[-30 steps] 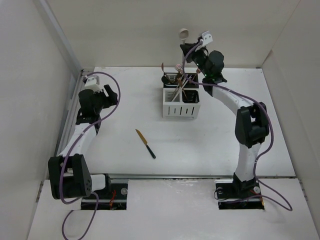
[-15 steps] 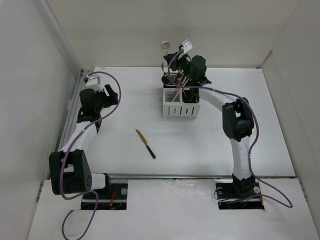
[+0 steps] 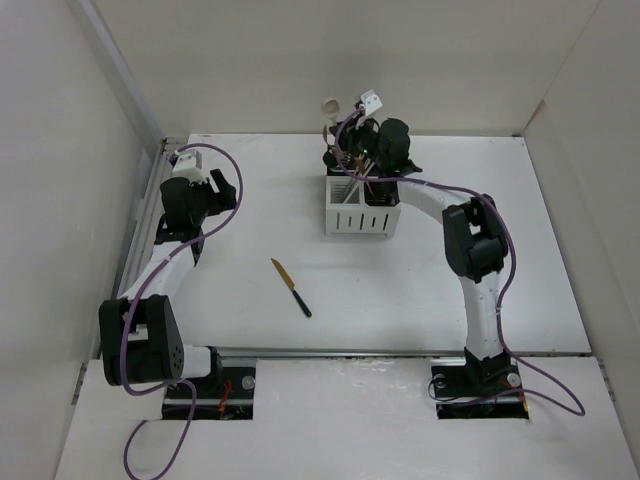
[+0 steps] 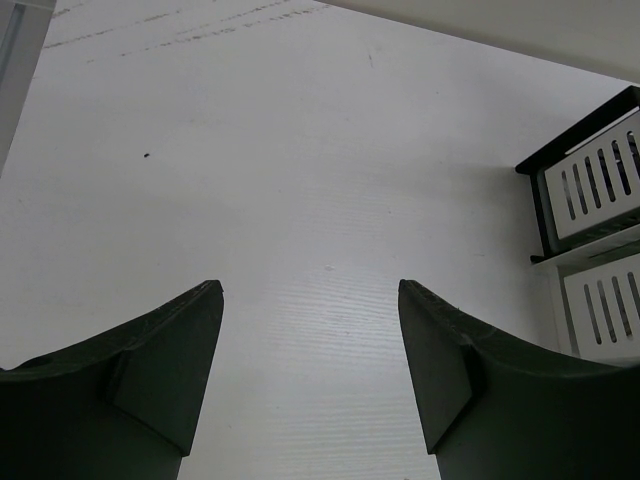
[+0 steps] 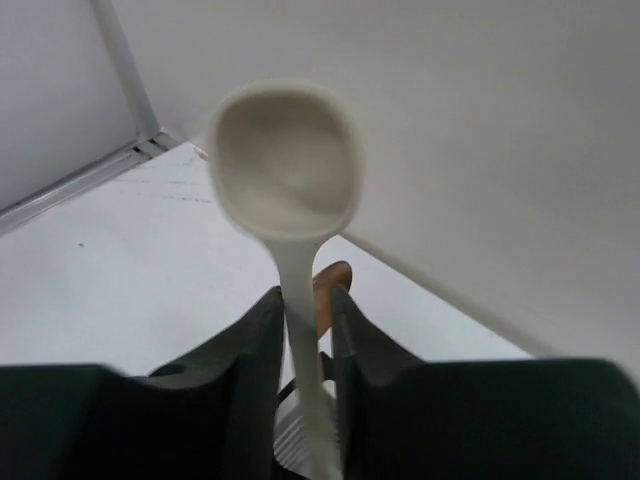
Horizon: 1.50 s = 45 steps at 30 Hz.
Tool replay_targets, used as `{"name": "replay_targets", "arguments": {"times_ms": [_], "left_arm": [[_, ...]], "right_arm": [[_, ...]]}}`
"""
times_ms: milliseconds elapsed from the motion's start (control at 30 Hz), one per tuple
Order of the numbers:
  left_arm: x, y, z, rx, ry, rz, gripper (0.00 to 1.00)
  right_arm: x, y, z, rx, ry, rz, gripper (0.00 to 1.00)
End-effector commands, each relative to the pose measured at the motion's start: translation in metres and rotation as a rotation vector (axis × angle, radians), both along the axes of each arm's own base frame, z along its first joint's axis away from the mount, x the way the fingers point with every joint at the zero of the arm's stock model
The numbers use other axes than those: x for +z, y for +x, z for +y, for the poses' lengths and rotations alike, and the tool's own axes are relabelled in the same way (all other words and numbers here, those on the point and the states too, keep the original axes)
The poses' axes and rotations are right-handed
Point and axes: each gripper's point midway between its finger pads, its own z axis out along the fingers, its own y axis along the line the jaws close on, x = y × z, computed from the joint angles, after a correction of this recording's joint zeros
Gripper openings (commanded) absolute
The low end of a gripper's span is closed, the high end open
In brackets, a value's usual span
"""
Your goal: Sort the eating utensils into containers
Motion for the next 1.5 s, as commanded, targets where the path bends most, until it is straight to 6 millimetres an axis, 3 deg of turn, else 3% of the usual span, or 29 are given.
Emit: {"name": "replay_targets", "arguments": {"times_ms": [0, 67, 100, 133, 333, 467, 500, 633, 667, 733, 800, 867, 900, 1000, 1067, 1100, 1133, 1167, 1200, 1233, 1300, 1467], "left_arm": [[0.032, 0.011, 0.002, -0.006, 0.017, -0.101, 0.68], [0.032, 0.011, 0.002, -0.008, 0.026, -0.102, 0.68], [0.032, 0.011, 0.002, -0.008, 0.026, -0.102, 0.68], [0.036, 0.010, 0.002, -0.008, 0.026, -0.111, 0.68], [0.031, 0.006, 0.002, -0.008, 0.026, -0.102, 0.68], [0.041, 0.002, 0.001, -0.008, 0.028, -0.134, 0.68], [0.036, 0.001, 0.001, -0.008, 0.027, -0.123, 0.68], [0.045, -0.005, -0.001, -0.015, 0.018, -0.145, 0.68], [0.040, -0.006, -0.001, -0.015, 0.017, -0.136, 0.68], [0.049, -0.011, -0.002, -0.015, 0.019, -0.160, 0.68], [0.056, -0.016, -0.002, -0.013, 0.012, -0.179, 0.68], [0.058, -0.021, -0.004, -0.022, 0.010, -0.188, 0.68], [0.056, -0.024, -0.004, -0.022, 0.010, -0.187, 0.68], [0.060, -0.033, -0.003, -0.011, 0.014, -0.201, 0.68], [0.060, -0.039, -0.001, 0.002, 0.017, -0.211, 0.68], [0.065, -0.040, 0.004, 0.031, 0.024, -0.223, 0.68], [0.060, -0.043, 0.006, 0.047, 0.027, -0.211, 0.68], [0.065, -0.046, 0.008, 0.060, 0.029, -0.222, 0.69], [0.060, -0.049, 0.010, 0.066, 0.043, -0.210, 0.69], [0.063, -0.051, 0.010, 0.066, 0.043, -0.219, 0.69], [0.062, -0.055, 0.010, 0.066, 0.043, -0.214, 0.69], [0.060, -0.063, 0.009, 0.066, 0.043, -0.211, 0.69]], "right_arm": [[0.034, -0.008, -0.001, 0.005, 0.019, -0.074, 0.32], [0.030, -0.009, -0.001, 0.005, 0.015, -0.066, 0.42], [0.034, -0.011, -0.003, 0.003, 0.011, -0.076, 0.52], [0.041, -0.013, -0.003, 0.003, 0.015, -0.086, 0.55], [0.072, -0.022, -0.009, -0.003, 0.008, -0.153, 0.61], [0.110, -0.035, -0.015, -0.008, 0.020, -0.221, 0.70], [0.117, -0.037, -0.017, -0.009, 0.025, -0.232, 0.71], [0.147, -0.071, -0.001, 0.064, -0.004, -0.296, 0.81], [0.141, -0.079, 0.008, 0.083, -0.033, -0.280, 0.83], [0.114, -0.096, 0.019, 0.138, -0.184, -0.213, 0.99], [0.085, -0.123, 0.040, 0.211, -0.299, -0.156, 0.99], [0.049, -0.149, 0.042, 0.250, -0.430, -0.076, 0.99], [0.023, -0.173, 0.053, 0.306, -0.471, -0.027, 0.99], [-0.020, -0.224, 0.066, 0.391, -0.558, 0.098, 0.96], [-0.047, -0.244, 0.074, 0.385, -0.619, 0.183, 0.95], [-0.062, -0.245, 0.072, 0.324, -0.665, 0.217, 0.94], [-0.072, -0.262, 0.086, 0.335, -0.695, 0.240, 0.93], [-0.106, -0.271, 0.086, 0.318, -0.751, 0.354, 0.89], [-0.105, -0.274, 0.096, 0.290, -0.766, 0.371, 0.84], [-0.117, -0.278, 0.097, 0.276, -0.786, 0.420, 0.84], [-0.154, -0.291, 0.094, 0.233, -0.842, 0.566, 0.81], [-0.183, -0.326, 0.100, 0.204, -0.865, 0.664, 0.79]]}}
